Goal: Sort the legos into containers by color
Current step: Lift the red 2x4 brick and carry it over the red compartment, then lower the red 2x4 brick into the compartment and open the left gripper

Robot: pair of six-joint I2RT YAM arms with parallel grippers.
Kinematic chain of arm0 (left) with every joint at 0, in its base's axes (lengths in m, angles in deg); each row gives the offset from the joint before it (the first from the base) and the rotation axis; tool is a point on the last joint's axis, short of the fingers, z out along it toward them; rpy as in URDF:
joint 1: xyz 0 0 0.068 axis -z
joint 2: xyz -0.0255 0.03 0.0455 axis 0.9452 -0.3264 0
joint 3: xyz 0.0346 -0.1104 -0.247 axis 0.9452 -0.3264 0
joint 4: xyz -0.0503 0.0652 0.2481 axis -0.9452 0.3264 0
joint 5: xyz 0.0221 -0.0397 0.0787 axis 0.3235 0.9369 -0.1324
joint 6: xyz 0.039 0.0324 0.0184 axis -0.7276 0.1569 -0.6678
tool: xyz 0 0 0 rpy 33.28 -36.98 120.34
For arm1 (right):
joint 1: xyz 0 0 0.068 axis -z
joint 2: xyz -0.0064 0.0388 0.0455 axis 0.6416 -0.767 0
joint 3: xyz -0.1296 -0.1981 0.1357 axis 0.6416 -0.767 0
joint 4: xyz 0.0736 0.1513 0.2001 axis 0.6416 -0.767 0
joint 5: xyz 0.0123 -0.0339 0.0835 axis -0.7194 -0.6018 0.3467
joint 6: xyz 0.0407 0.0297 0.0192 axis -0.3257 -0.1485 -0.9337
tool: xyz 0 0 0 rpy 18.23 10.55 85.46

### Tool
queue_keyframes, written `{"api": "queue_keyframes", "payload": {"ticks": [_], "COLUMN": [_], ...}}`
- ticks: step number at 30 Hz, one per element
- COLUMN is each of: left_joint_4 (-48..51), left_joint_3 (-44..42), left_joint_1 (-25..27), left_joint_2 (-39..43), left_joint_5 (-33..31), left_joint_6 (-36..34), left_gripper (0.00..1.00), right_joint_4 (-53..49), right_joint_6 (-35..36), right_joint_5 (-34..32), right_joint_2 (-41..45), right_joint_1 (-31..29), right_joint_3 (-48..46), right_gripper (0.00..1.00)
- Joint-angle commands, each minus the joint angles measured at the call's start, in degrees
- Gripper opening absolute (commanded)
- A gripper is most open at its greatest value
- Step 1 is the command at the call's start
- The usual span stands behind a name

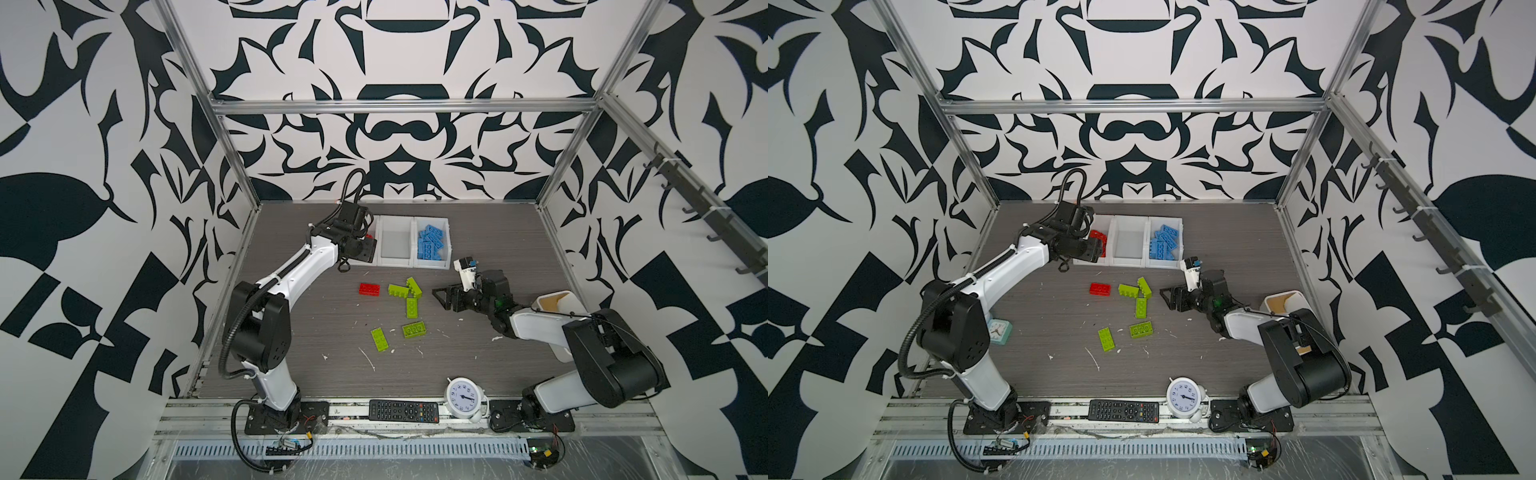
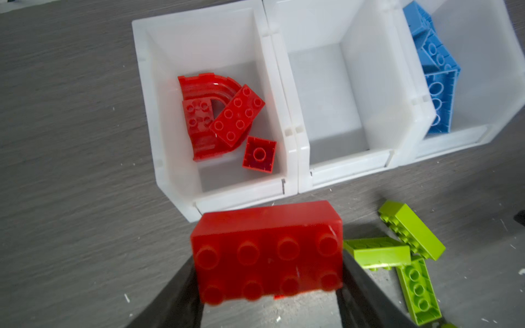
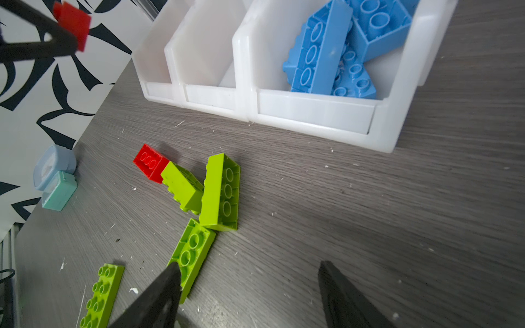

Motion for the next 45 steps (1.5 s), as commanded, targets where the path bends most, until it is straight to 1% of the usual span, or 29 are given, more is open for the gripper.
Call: {"api": "queue_keyframes", "payload": {"ticks": [1,4,7,11,14,21,26,31,34,38,39,40,41,45], "left_joint_4": [0.4,-0.4,-0.4,-1.4,-1.1,-2.9,-2.9,-2.6,-2.3,-2.0,-2.0,-1.8,-1.7,-1.6], "left_joint_3": [5.4,9.9,13.6,15.8,17.0,17.0,17.7,17.0,17.0,17.2,17.2,17.2,17.2,16.2], "left_joint_1": [-2.7,-4.0,-5.1,-5.8,-5.9,-6.1,-6.1,-6.1,-6.1,-6.1,-6.1,-6.2,-6.1,-6.1], "left_joint_2": [-4.4,-8.5,-12.3,-15.7,-17.8,-19.8,-20.2,-19.4,-19.0,-18.8,-18.7,-18.5,-18.2,-16.4], "left_joint_5": [1.4,2.0,4.0,6.1,6.0,7.6,8.5,7.8,7.4,7.7,8.0,8.1,8.3,8.4], "left_joint_6": [-3.5,-4.9,-5.3,-6.0,-6.7,-6.4,-5.9,-6.0,-6.3,-6.4,-6.2,-6.1,-6.1,-5.2], "left_gripper": [0.52,0.52,0.52,0.51,0.51,0.53,0.57,0.61,0.71,0.79,0.83,0.84,0.89,0.93], "right_joint_4": [0.4,0.3,0.3,0.2,0.2,0.1,-0.2,-0.1,0.0,-0.1,0.0,-0.1,0.0,-0.1], "right_joint_6": [1.1,1.1,1.0,1.0,1.0,1.4,1.5,1.3,1.3,1.4,1.4,1.3,1.4,1.3], "right_joint_5": [-0.2,-0.2,-0.2,-0.1,-0.1,-0.7,-0.7,-0.3,-0.2,-0.3,-0.3,-0.3,-0.3,-0.2], "right_joint_2": [0.8,0.8,0.9,0.9,0.9,0.6,1.0,0.4,0.1,0.1,0.1,0.2,0.2,0.3], "right_joint_1": [-0.2,-0.2,-0.3,-0.3,-0.3,-0.3,-0.3,-0.4,-0.4,-0.4,-0.4,-0.5,-0.5,-0.5], "right_joint_3": [1.6,1.7,1.7,1.6,1.7,1.7,1.7,2.0,2.1,2.1,2.1,2.1,2.1,2.0], "right_gripper": [0.78,0.78,0.78,0.78,0.78,0.78,0.78,0.78,0.78,0.78,0.78,0.79,0.78,0.78]}}
